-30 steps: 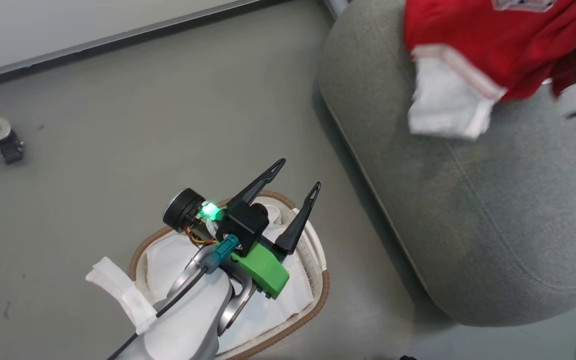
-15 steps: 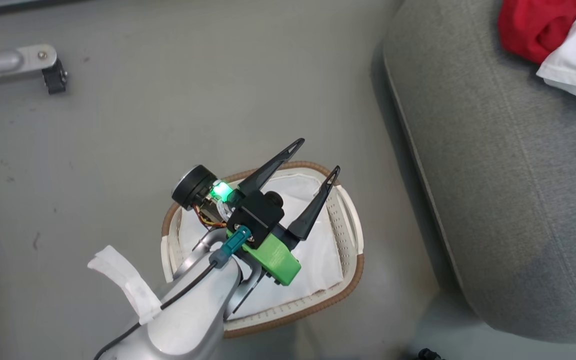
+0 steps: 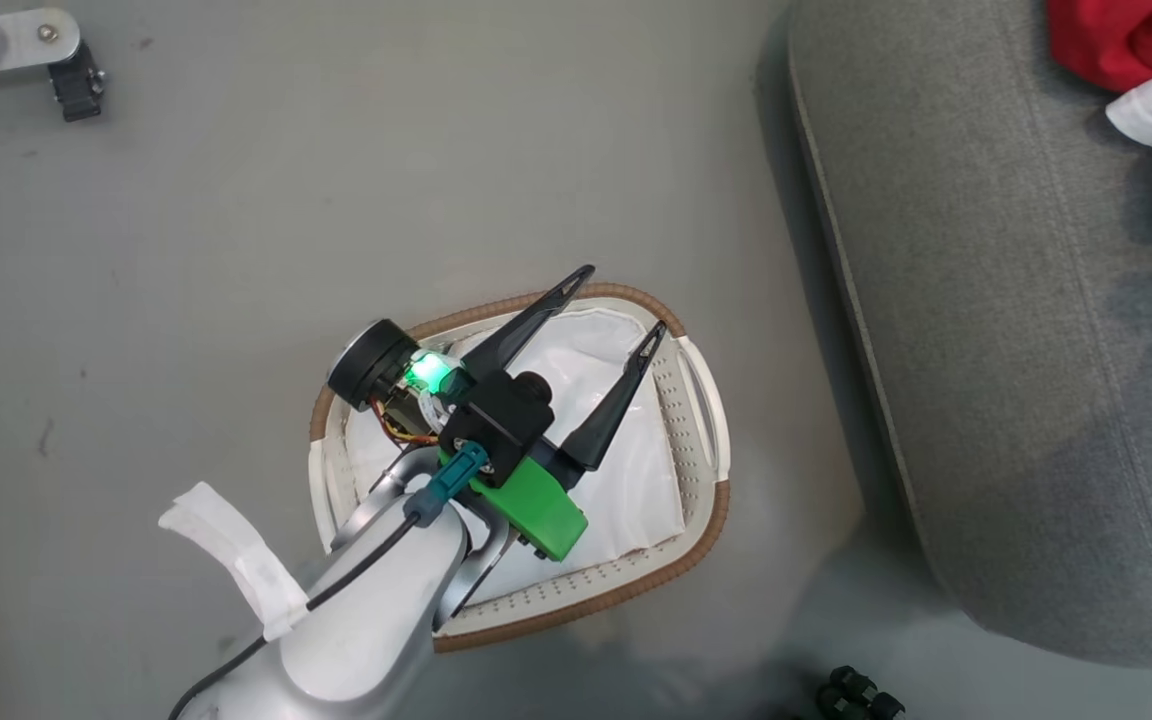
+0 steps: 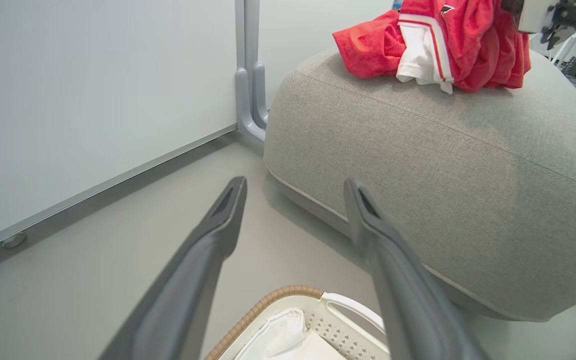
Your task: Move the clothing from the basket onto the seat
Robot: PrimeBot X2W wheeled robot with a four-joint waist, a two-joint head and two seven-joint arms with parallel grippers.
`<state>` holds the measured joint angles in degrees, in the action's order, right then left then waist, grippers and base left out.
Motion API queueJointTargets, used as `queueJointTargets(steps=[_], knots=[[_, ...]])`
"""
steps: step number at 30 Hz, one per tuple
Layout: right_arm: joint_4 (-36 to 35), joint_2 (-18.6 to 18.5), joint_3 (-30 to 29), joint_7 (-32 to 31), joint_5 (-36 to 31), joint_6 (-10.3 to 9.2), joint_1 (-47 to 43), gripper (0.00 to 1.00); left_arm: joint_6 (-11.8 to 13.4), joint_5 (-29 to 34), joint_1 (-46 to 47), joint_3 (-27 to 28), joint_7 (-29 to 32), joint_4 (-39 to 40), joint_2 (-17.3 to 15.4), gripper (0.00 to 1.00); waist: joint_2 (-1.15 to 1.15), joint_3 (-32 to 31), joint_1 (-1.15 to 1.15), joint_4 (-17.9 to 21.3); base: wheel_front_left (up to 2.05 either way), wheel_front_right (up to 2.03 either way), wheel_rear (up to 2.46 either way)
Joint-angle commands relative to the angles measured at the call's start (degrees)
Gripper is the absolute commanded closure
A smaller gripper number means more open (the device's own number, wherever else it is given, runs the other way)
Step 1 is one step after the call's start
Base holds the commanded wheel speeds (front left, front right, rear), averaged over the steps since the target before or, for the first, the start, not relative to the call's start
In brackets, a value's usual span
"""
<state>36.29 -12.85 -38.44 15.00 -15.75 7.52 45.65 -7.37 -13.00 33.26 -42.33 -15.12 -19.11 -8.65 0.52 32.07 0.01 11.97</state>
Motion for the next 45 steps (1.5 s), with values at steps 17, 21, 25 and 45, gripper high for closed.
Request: queueJointTargets(steps=[17, 21, 25, 45], knots=[[-5.5, 2.1, 13.6, 0.3, 4.1, -0.06, -11.3, 0.0, 1.4, -4.2, -5.6, 9.4, 0.0, 2.0, 3.1, 0.0, -0.52, -12.1, -0.01, 0.9, 0.0, 0.0, 0.0], [-6.7, 2.6, 16.3, 0.3, 5.6, -0.06, -14.1, 0.0, 2.1, -4.7, -7.8, 12.9, 0.0, 2.4, 3.8, 0.0, -0.52, -14.7, -0.01, -0.9, 0.0, 0.0, 0.0], [-8.5, 2.4, 18.9, 0.3, 6.7, -0.06, -15.5, 0.0, 2.5, -4.9, -10.1, 16.6, 0.0, 2.6, 4.5, 0.0, -0.52, -17.2, -0.01, -2.8, 0.0, 0.0, 0.0], [-12.5, 9.2, 31.0, 0.3, 11.1, -0.06, -18.7, 0.0, 2.7, -5.1, -23.8, 35.4, 0.0, 3.9, 5.7, 0.0, -0.52, -25.7, -0.01, -11.3, 0.0, 0.0, 0.0]])
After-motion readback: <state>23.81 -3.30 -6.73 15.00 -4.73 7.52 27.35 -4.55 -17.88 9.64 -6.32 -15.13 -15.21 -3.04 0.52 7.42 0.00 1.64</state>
